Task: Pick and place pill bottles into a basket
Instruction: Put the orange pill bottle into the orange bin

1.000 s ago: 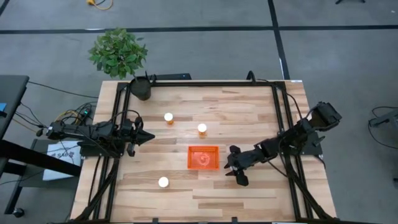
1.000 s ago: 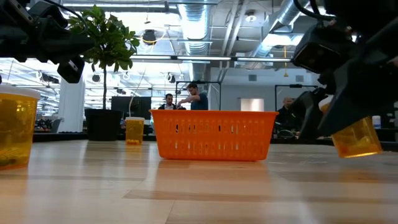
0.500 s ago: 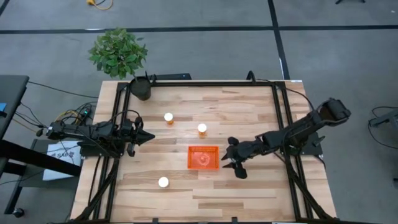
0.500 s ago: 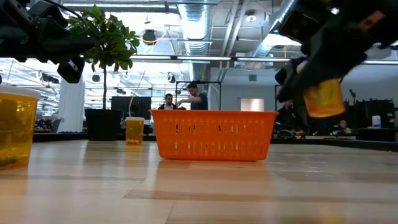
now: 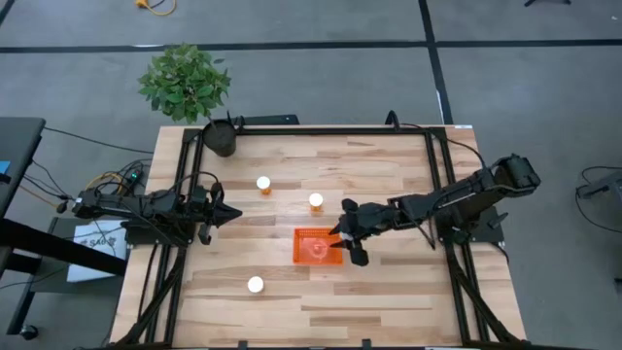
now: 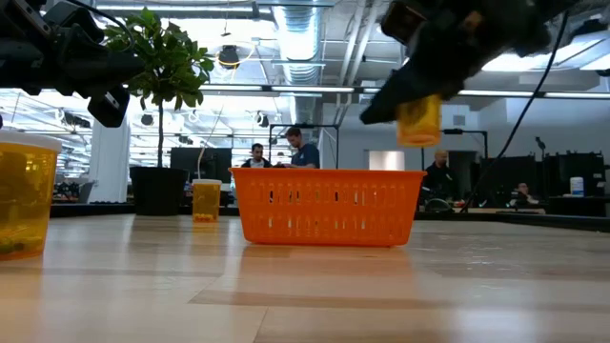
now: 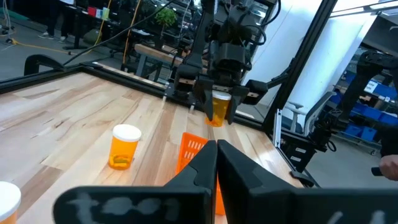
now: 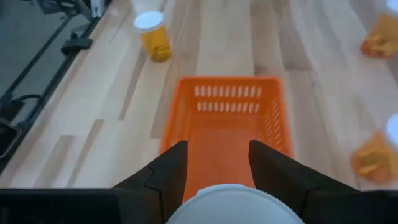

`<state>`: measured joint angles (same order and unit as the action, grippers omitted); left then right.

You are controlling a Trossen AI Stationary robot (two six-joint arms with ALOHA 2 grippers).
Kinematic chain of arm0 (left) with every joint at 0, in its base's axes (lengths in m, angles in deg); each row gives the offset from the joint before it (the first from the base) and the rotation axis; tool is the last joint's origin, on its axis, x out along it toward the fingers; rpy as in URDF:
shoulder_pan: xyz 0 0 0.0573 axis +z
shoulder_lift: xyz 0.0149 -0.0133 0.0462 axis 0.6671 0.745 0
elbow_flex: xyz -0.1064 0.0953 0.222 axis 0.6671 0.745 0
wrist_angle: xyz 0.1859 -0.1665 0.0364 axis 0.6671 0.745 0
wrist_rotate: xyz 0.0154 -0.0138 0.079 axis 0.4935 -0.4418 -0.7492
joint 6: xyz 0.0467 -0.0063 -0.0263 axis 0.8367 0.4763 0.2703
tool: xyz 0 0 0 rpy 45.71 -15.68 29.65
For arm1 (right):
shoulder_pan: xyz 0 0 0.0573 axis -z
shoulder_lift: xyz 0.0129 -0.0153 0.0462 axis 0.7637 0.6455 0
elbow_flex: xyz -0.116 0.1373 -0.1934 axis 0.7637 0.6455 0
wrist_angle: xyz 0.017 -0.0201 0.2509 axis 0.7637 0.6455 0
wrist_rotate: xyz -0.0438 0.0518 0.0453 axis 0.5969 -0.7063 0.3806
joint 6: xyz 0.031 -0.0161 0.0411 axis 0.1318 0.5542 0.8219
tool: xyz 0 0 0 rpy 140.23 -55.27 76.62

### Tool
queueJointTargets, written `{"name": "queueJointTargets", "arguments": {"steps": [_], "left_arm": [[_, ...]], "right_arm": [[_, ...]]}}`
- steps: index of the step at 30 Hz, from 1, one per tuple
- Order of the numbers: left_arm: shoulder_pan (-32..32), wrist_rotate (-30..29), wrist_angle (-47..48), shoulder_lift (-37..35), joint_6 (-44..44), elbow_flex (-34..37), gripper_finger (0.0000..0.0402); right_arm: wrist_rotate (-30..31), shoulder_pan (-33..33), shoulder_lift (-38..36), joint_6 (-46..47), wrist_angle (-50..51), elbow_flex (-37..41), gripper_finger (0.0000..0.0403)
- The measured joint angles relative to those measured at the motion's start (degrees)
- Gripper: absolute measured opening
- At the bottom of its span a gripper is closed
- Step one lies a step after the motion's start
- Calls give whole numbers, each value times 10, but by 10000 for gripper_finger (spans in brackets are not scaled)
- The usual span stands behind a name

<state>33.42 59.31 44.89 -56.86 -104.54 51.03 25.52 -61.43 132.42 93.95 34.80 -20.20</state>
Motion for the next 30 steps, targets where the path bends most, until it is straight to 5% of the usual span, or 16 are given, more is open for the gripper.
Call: {"name": "queueJointTargets", "arguments": {"steps": [17, 30], "left_arm": [[0, 0, 0, 0, 0, 0, 0], [0, 0, 0, 0, 0, 0, 0]], "right_arm": [[-28, 10, 134, 12, -82, -75, 163], [-11, -13, 151, 35, -101, -63, 175]]}}
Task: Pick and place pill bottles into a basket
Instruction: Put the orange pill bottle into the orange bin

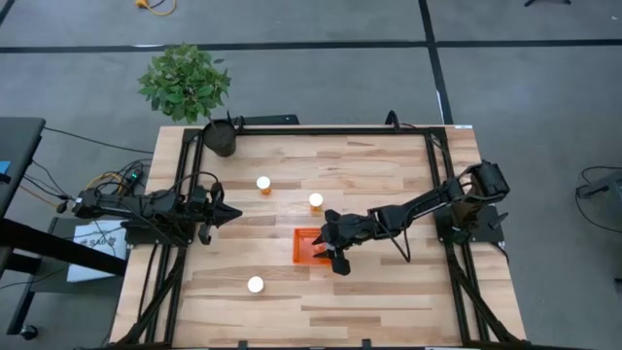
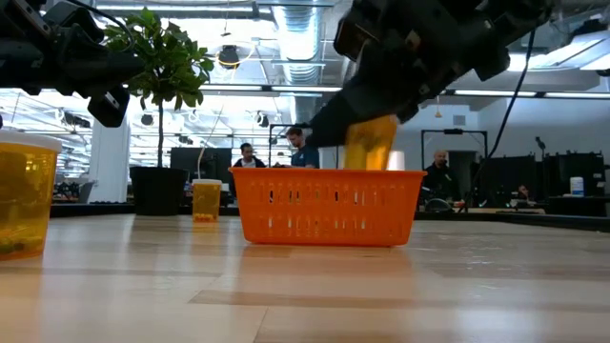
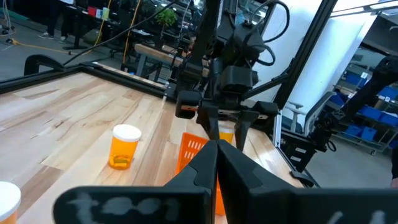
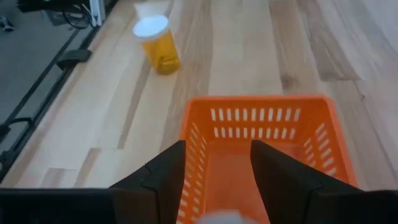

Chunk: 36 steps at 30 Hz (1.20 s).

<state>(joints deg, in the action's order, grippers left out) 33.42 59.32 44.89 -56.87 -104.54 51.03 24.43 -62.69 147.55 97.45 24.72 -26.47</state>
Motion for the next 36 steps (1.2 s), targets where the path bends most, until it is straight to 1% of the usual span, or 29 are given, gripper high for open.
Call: {"name": "queueJointTargets", "arguments": {"steps": [2, 7, 10, 13, 17, 22, 28, 31, 36], "left_arm": [[0, 0, 0, 0, 0, 0, 0], [0, 0, 0, 0, 0, 0, 0], [0, 0, 0, 0, 0, 0, 0], [0, 0, 0, 0, 0, 0, 0], [0, 0, 0, 0, 0, 0, 0], [0, 0, 0, 0, 0, 0, 0], [0, 0, 0, 0, 0, 0, 0], [0, 0, 0, 0, 0, 0, 0], [0, 0, 0, 0, 0, 0, 0]], "right_arm": [[0, -2, 14, 5, 2, 1, 162], [-5, -11, 38, 5, -24, 0, 102], [-3, -14, 39, 5, -31, 1, 76], [-2, -13, 38, 5, -36, 0, 63], [-3, -6, 33, -5, -48, -1, 59], [-15, 2, 24, -6, -59, -1, 59], [-18, 11, 13, -5, -32, -13, 66], [-19, 27, -4, -5, 16, -28, 91], [-22, 59, -42, 5, 56, -36, 166]]}}
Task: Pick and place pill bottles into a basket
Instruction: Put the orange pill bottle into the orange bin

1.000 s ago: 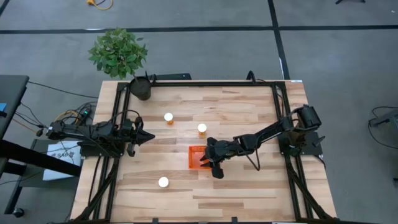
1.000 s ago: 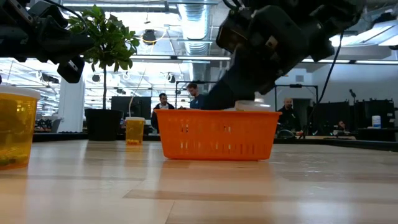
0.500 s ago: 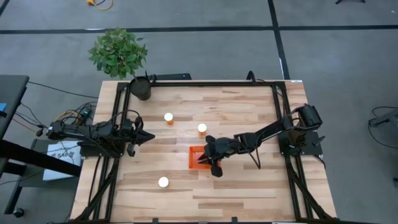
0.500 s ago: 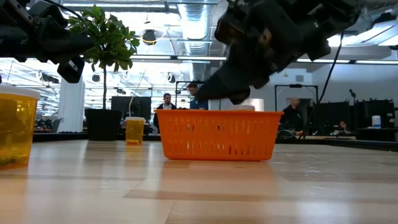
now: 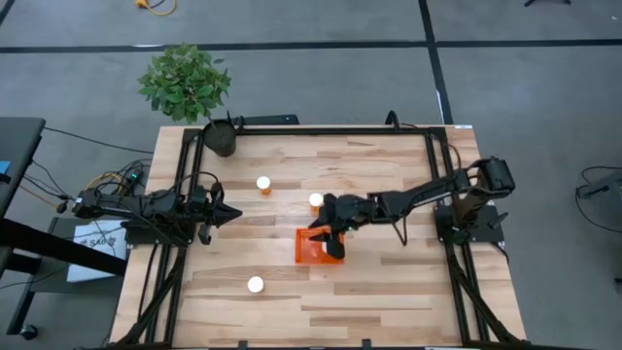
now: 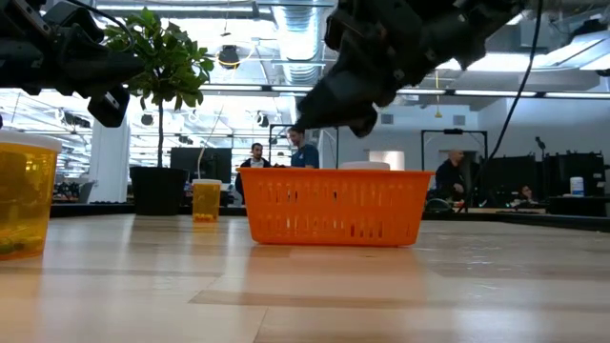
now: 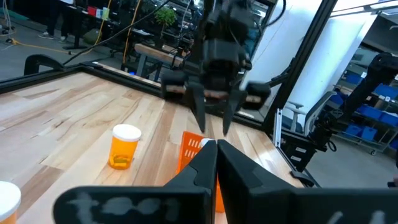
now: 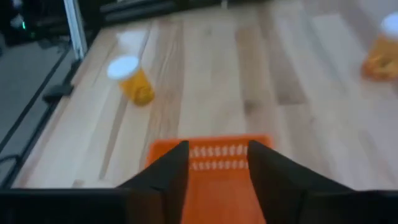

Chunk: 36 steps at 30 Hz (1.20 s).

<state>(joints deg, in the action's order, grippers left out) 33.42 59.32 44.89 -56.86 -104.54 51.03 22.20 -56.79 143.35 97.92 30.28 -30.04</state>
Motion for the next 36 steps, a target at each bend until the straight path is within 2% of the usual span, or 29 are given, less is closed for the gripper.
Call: {"name": "queueJointTargets", "arguments": {"steps": [5, 9, 13, 18, 29, 36], "left_arm": [[0, 0, 0, 0, 0, 0, 0], [0, 0, 0, 0, 0, 0, 0], [0, 0, 0, 0, 0, 0, 0], [0, 0, 0, 0, 0, 0, 0], [0, 0, 0, 0, 0, 0, 0], [0, 1, 0, 0, 0, 0, 0]], "right_arm": [[4, 15, -52, -10, 40, 0, 246], [57, 24, -101, -30, 113, -1, 278], [69, 40, -135, -34, 161, 9, 283], [69, 52, -168, -19, 161, 55, 282], [80, 84, -281, -10, 143, 198, 282], [64, 120, -375, 5, 82, 321, 282]]}}
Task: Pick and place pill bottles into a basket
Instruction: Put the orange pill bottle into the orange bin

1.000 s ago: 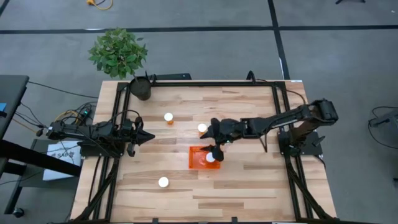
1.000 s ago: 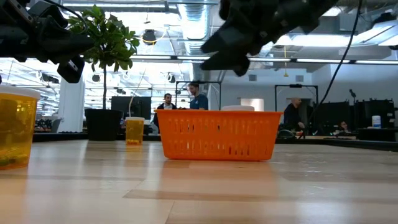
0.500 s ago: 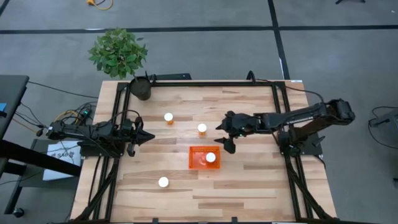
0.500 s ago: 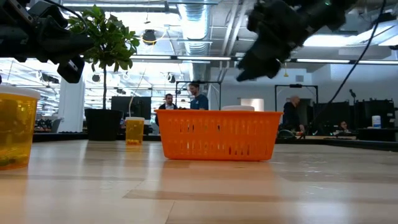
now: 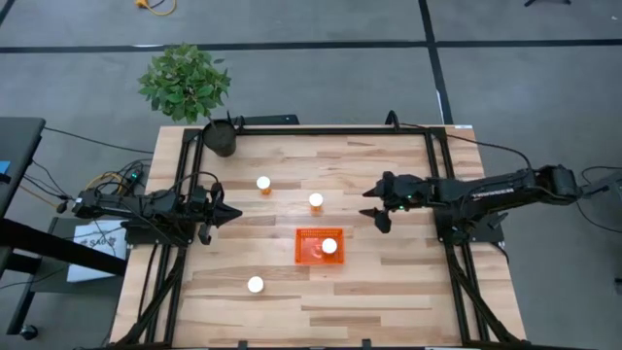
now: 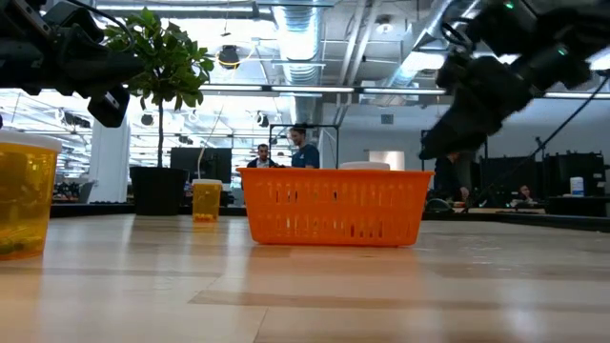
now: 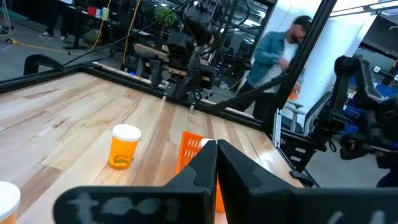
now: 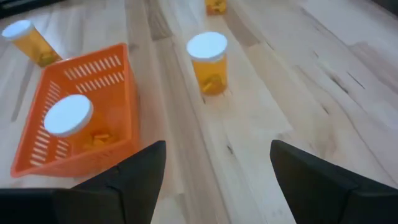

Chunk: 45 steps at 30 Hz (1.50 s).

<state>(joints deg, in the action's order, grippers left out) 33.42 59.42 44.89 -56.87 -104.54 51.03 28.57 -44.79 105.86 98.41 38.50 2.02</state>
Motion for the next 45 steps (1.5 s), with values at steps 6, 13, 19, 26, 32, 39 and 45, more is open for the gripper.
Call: {"name": "queueJointTargets", "arguments": {"steps": [6, 13, 19, 26, 32, 39, 45], "left_arm": [[0, 0, 0, 0, 0, 0, 0], [0, 0, 0, 0, 0, 0, 0], [0, -1, 0, 0, 0, 0, 0], [0, -1, 0, 0, 0, 0, 0], [0, -1, 0, 0, 0, 0, 0], [0, -1, 0, 0, 0, 0, 0], [0, -1, 0, 0, 0, 0, 0]], "right_arm": [[-11, 15, -21, -9, -68, 65, 282], [-14, 19, 16, -4, -169, 106, 282], [-14, 19, 59, -2, -213, 112, 282], [-28, 19, 135, -4, -289, 112, 282], [-41, 19, 203, -4, -380, 112, 282], [-58, 19, 268, 0, -459, 109, 282], [-70, 19, 315, -19, -472, 81, 282]]}}
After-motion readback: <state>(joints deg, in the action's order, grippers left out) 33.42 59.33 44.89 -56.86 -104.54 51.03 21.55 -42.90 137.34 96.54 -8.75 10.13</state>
